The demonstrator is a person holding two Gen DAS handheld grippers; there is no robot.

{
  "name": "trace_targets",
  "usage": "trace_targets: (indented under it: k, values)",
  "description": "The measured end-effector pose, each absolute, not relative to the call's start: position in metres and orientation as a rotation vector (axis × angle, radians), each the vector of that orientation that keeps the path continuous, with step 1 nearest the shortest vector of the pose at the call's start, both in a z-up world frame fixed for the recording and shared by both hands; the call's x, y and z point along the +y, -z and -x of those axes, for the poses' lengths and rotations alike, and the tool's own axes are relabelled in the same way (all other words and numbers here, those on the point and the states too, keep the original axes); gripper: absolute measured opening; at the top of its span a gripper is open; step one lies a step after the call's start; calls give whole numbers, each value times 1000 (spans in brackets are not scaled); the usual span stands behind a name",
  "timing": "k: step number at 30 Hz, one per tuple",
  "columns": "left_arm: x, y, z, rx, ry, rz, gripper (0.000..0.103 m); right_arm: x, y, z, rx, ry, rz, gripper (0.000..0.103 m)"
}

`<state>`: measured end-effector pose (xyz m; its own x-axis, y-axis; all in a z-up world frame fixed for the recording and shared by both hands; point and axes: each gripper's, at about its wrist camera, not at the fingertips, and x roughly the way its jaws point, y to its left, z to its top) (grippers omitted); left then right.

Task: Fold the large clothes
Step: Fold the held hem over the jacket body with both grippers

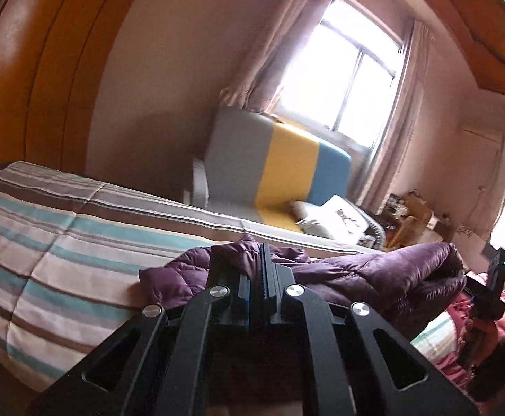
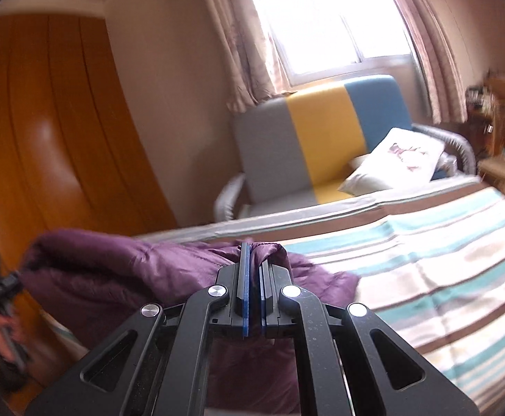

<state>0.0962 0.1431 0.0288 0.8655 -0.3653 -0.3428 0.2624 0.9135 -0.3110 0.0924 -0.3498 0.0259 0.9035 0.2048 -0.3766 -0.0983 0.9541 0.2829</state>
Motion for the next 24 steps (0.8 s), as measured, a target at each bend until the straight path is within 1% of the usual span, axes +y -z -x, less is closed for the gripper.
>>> trace_targets:
  k: [3,14,18,24]
  values:
    - [138,-19,-123,435,308,259,4,-344,-14,-121,468,-111,-214,4]
    - [112,28,-205,551,207,183,5,-351,51,-203,651,-23,-264,4]
    - [105,50,-228,611,168,163,5,-347,74,-222,722,-6,-267,4]
    - [98,80,-252,709,156,158,9,-351,100,-235,786,-16,-338,4]
